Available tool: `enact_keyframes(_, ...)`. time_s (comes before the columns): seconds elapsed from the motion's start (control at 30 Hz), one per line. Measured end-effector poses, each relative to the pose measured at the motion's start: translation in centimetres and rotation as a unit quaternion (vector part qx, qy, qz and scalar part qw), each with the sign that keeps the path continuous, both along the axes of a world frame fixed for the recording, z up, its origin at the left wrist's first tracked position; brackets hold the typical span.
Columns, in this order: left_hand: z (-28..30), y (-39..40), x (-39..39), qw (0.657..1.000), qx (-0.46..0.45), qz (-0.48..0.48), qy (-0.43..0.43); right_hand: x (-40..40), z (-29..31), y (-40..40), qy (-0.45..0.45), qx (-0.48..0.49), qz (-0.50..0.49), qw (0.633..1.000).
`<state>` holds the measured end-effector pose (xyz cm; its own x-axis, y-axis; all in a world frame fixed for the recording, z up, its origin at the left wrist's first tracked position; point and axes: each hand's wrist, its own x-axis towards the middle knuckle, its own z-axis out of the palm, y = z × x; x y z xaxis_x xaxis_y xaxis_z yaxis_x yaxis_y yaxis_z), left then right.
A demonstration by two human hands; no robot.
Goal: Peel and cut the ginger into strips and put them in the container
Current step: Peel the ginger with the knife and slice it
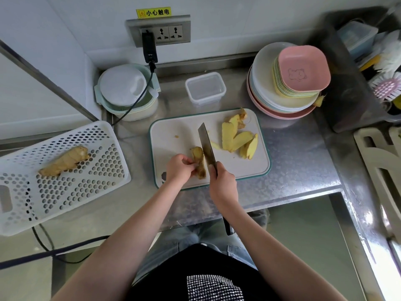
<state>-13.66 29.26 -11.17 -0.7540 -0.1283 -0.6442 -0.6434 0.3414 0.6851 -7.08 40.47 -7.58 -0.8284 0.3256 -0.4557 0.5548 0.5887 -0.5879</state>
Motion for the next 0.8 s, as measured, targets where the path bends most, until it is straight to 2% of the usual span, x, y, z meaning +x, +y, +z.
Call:
enact_keyframes(0.23,0.0,-0.1,-0.1,0.999,-0.030,-0.029,0.000,0.0,-0.2,-0.6,-0.012,-0.001,-0.007,1.000)
enact_keyframes(0.3,0.2,-0.2,-0.1,0.996,-0.051,-0.066,0.037,0.0,-0.2,-0.4,-0.008,0.001,-0.007,1.000)
enact_keyframes(0.33,0.3,-0.4,-0.3,0.986,-0.075,-0.119,0.084,0.1,-0.1,-0.2,-0.003,0.000,-0.008,1.000)
enact_keyframes(0.37,0.5,-0.8,-0.7,0.964,-0.105,-0.202,0.141,0.1,0.0,0.1,0.002,-0.004,-0.014,1.000)
enact_keyframes(0.4,0.8,-1.1,-1.1,0.924,-0.134,-0.303,0.193,0.1,0.1,0.5,0.007,-0.009,-0.024,1.000)
enact_keyframes(0.43,1.0,-1.4,-1.7,0.870,-0.168,-0.404,0.228,0.1,0.2,0.9,0.012,-0.015,-0.034,0.999)
enact_keyframes(0.5,1.6,-1.9,-3.0,0.765,-0.220,-0.554,0.243,0.0,0.3,1.6,0.015,-0.022,-0.053,0.998)
enact_keyframes(0.57,1.7,-2.1,-3.9,0.704,-0.249,-0.618,0.247,0.0,0.3,2.1,0.016,-0.020,-0.064,0.998)
enact_keyframes(0.67,1.5,-1.8,-4.3,0.645,-0.290,-0.636,0.310,0.1,0.7,2.2,0.021,-0.023,-0.070,0.997)
enact_keyframes(0.7,1.3,-1.8,-4.3,0.641,-0.303,-0.628,0.322,0.2,0.9,2.2,0.022,-0.025,-0.071,0.997)
enact_keyframes(0.73,1.3,-1.9,-4.2,0.657,-0.314,-0.603,0.326,0.2,1.0,2.2,0.024,-0.026,-0.072,0.997)
enact_keyframes(0.77,1.3,-2.1,-3.9,0.692,-0.320,-0.562,0.319,0.3,1.0,2.2,0.025,-0.028,-0.072,0.997)
enact_keyframes(0.8,1.3,-2.3,-3.6,0.746,-0.312,-0.503,0.305,0.4,1.0,2.1,0.027,-0.031,-0.074,0.996)
